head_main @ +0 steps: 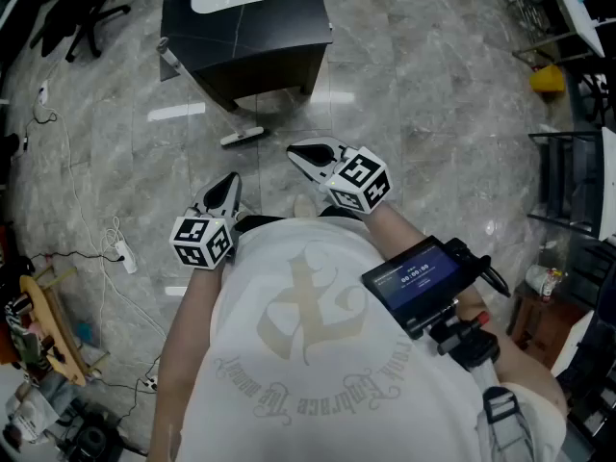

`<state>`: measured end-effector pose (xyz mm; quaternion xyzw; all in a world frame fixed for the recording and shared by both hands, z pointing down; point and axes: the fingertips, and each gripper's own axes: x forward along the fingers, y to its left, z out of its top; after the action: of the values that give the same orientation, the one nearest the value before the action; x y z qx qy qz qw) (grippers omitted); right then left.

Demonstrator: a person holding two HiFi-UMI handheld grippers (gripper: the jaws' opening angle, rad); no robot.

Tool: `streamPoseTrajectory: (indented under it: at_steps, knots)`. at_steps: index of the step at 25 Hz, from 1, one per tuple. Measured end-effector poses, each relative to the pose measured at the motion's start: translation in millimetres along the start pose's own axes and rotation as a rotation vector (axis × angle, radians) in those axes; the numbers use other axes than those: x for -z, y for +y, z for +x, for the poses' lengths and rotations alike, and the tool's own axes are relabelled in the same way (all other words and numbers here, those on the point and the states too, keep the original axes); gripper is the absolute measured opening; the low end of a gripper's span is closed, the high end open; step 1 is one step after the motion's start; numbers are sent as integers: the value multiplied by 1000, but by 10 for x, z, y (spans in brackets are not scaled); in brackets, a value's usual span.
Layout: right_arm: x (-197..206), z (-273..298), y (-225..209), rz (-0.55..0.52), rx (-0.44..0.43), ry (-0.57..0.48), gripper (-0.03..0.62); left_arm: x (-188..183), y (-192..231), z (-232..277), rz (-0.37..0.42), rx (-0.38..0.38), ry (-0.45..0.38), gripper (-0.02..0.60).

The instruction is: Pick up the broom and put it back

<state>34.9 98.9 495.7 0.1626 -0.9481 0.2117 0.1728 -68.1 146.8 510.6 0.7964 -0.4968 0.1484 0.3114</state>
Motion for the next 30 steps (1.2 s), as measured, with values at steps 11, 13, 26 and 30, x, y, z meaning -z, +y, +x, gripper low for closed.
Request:
streamPoseTrajectory:
  at_steps: [11, 13, 26, 30]
  knots:
    - [-54, -318, -155, 6, 16, -63, 17, -45, -256, 72, 16, -19, -16, 12]
    - [-81, -337, -186, 4, 23, -69, 17, -94, -256, 80, 21, -24, -24, 12]
    - [-211, -471, -339, 6, 60, -97, 17, -220, -334, 49, 38, -33, -34, 12]
    - [-252, -504, -456, 24, 98, -107, 17, -184, -306, 74, 30, -21, -18, 12]
